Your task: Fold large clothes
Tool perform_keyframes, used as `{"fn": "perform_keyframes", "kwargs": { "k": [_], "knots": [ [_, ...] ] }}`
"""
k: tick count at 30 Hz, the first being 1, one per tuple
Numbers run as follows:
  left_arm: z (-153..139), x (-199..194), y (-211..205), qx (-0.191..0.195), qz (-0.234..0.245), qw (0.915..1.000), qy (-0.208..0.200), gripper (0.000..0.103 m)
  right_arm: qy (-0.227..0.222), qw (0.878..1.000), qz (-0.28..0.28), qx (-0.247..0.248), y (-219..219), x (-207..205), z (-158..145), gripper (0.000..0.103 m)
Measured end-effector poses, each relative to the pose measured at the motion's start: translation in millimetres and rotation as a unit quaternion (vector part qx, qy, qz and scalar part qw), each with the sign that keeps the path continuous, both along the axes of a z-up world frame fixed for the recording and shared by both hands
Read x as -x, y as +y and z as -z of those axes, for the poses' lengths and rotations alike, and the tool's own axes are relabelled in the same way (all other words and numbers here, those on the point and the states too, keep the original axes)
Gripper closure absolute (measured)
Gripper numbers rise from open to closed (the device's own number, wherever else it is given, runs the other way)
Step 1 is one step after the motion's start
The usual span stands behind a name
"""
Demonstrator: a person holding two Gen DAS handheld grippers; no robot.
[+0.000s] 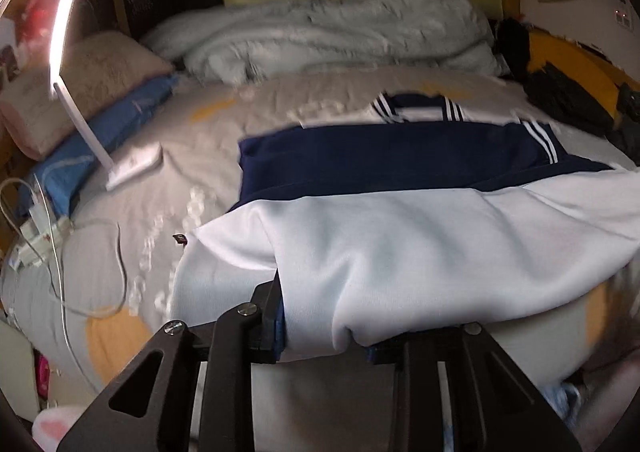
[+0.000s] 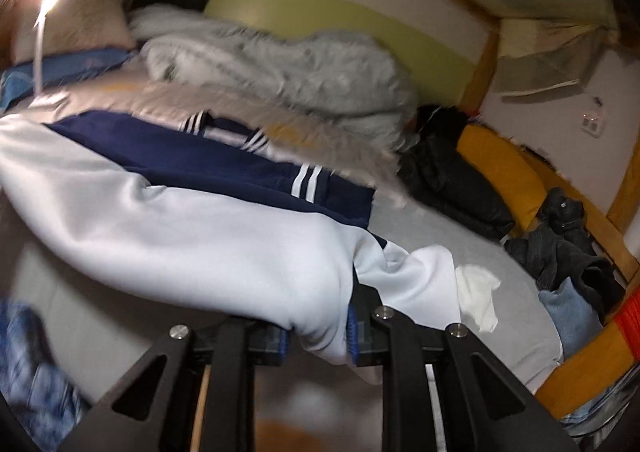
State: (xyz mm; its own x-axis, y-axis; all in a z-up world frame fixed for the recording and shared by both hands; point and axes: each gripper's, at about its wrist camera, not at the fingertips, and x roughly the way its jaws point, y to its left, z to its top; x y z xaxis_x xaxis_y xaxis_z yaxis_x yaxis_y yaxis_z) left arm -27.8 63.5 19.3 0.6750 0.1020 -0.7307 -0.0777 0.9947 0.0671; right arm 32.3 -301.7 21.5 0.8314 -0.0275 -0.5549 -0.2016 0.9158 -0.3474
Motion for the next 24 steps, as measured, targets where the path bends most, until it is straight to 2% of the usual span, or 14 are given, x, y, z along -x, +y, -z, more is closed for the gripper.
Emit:
{"fn": "perform_keyframes", "kwargs": {
  "k": [3,6,8,10,13,16,19,24],
  "knots": [
    [-0.5,0.0,-4.5,-0.01,0.018,0.9992,0.035,0.074,0.045,0.999,-0.009,-0.013,-5.7,-7.9,-3.1,0.083],
    [-10.9,-21.0,0.7,0.002,0.02,0.9986,0.049,0.074,0.042,0.999,-0.014,-0.025,-8.0,-28.2,-13.9,0.083],
    [-23.5,-44.3,6.7,0.021,0.017,0.9983,0.052,0.074,0.027,0.999,-0.018,-0.028,-1.4,-49.0,-27.8,0.083],
    [-32.2,-75.8,12.9,0.023,0.019,0.998,0.055,0.074,0.016,0.999,-0.027,-0.03,6.4,-73.4,-38.9,0.083],
    [-27.0,-129.0,25.2,0.036,0.007,0.9959,0.083,0.074,0.022,0.999,-0.022,-0.031,16.7,-122.8,-45.7,0.083],
    [-10.0,-181.4,40.0,0.058,-0.005,0.9909,0.121,0.073,0.042,0.998,-0.01,-0.034,23.2,-167.2,-37.5,0.083],
    [11.0,-227.6,53.9,0.087,-0.011,0.9816,0.169,0.073,0.085,0.996,0.005,-0.039,26.9,-217.1,-17.3,0.083],
    [41.9,-283.8,59.6,0.087,-0.002,0.9686,0.233,0.068,0.14,0.99,0.016,-0.018,29.9,-264.2,25.6,0.083]
  ]
}}
